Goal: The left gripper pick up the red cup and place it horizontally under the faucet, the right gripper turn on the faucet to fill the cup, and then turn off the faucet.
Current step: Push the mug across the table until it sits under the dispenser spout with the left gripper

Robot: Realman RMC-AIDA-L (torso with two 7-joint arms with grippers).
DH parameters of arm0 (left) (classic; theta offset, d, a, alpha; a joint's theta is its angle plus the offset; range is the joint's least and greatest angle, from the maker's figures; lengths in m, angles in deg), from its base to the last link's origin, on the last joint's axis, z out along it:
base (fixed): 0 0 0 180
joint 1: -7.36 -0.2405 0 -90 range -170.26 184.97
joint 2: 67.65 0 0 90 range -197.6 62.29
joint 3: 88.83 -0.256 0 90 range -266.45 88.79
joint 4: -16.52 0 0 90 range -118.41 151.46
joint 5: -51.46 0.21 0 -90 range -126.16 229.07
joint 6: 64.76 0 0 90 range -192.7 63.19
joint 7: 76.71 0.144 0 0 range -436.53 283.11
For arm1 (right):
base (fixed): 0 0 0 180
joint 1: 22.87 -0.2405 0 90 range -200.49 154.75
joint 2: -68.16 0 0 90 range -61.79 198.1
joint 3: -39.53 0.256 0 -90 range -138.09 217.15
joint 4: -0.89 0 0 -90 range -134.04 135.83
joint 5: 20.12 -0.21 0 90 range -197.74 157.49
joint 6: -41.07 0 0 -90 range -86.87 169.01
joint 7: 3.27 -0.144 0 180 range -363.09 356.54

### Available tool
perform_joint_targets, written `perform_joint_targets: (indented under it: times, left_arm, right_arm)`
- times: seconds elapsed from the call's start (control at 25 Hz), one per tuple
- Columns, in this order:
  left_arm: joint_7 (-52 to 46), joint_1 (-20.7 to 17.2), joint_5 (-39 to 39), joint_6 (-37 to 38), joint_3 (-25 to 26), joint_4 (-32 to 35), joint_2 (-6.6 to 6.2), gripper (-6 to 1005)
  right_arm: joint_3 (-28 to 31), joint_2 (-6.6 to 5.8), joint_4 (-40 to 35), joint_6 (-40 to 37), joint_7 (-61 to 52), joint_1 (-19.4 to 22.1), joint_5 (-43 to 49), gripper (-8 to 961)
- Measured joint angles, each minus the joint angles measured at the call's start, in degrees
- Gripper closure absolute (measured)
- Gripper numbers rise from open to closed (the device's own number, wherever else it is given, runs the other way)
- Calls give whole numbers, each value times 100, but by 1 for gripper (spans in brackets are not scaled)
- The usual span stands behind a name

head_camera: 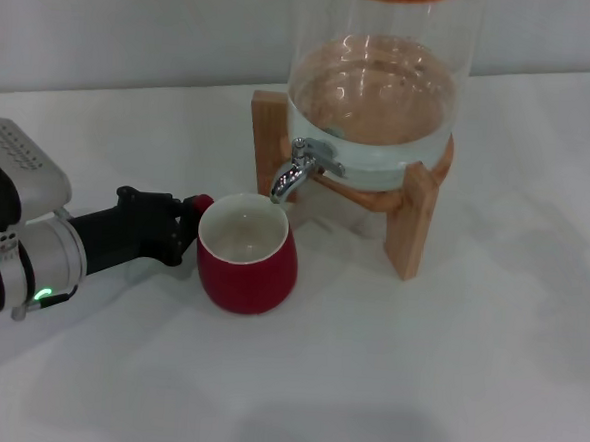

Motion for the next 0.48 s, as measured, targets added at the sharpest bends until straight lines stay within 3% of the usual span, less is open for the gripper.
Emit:
perform_joint_targets:
  times: [0.48]
  left_arm:
    - [0,213,3,43,0,5,1,900]
  right_arm:
    - [-6,0,-1,-26,0,0,0,234]
